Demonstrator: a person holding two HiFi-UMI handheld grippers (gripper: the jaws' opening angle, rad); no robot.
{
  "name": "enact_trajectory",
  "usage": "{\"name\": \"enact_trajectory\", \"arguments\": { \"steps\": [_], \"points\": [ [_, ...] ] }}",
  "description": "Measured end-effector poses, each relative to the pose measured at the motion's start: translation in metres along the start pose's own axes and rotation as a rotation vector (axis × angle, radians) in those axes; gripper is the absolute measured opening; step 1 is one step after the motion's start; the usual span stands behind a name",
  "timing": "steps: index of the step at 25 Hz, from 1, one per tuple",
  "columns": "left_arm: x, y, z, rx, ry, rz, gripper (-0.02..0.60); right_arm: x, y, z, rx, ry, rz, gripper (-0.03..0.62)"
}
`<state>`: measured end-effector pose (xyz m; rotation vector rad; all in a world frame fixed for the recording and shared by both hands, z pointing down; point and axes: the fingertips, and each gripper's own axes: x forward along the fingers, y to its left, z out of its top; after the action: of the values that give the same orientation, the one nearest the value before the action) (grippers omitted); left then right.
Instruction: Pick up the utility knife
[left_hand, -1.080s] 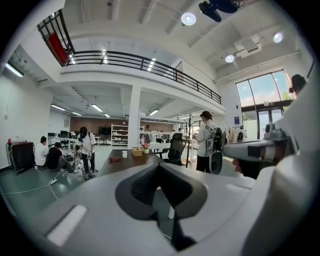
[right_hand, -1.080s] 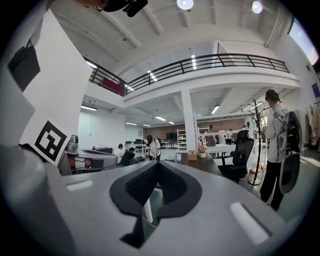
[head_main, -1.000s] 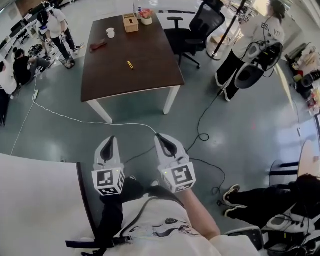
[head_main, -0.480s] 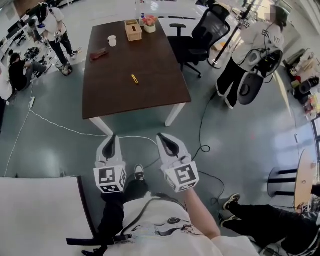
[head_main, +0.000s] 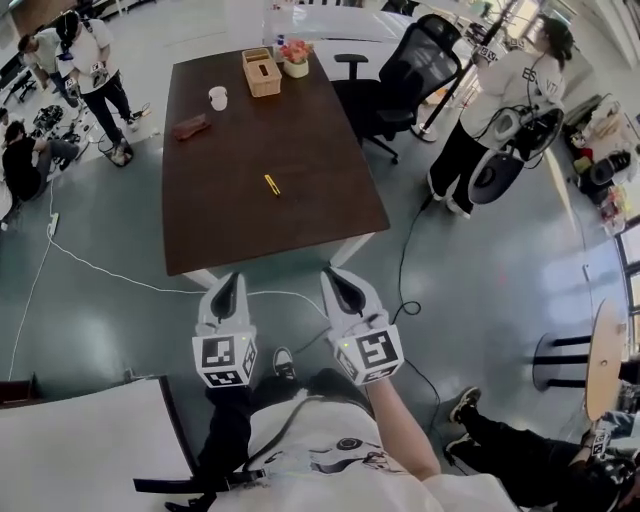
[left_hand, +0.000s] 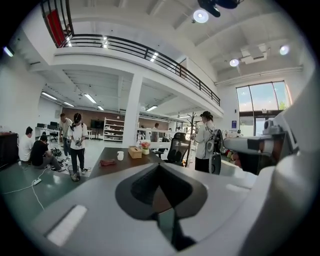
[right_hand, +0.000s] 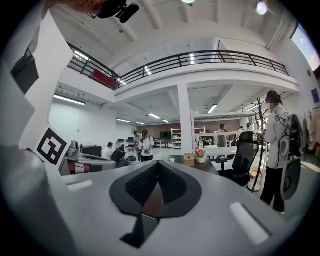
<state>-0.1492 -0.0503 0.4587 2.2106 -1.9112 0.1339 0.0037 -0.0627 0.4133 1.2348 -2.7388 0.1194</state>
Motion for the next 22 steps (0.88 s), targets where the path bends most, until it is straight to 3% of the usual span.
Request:
{"name": "enact_trajectory", "arguments": {
  "steps": [8, 16, 22],
  "points": [
    [0.041, 0.007, 0.000, -0.006, 0.024, -0.012, -0.003, 0.035, -0.030, -0.004, 0.024, 0.016, -0.021, 0.002],
    [0.118, 0.035, 0.028, 0.026, -0.003, 0.059, -0.003, 0.110, -0.084, 0.009, 0.036, -0.032, 0.051, 0.002],
    [0.167, 0.054, 0.043, 0.001, -0.004, 0.118, -0.003, 0.152, -0.122, 0.025, 0.028, -0.057, 0.086, 0.002]
  ]
}}
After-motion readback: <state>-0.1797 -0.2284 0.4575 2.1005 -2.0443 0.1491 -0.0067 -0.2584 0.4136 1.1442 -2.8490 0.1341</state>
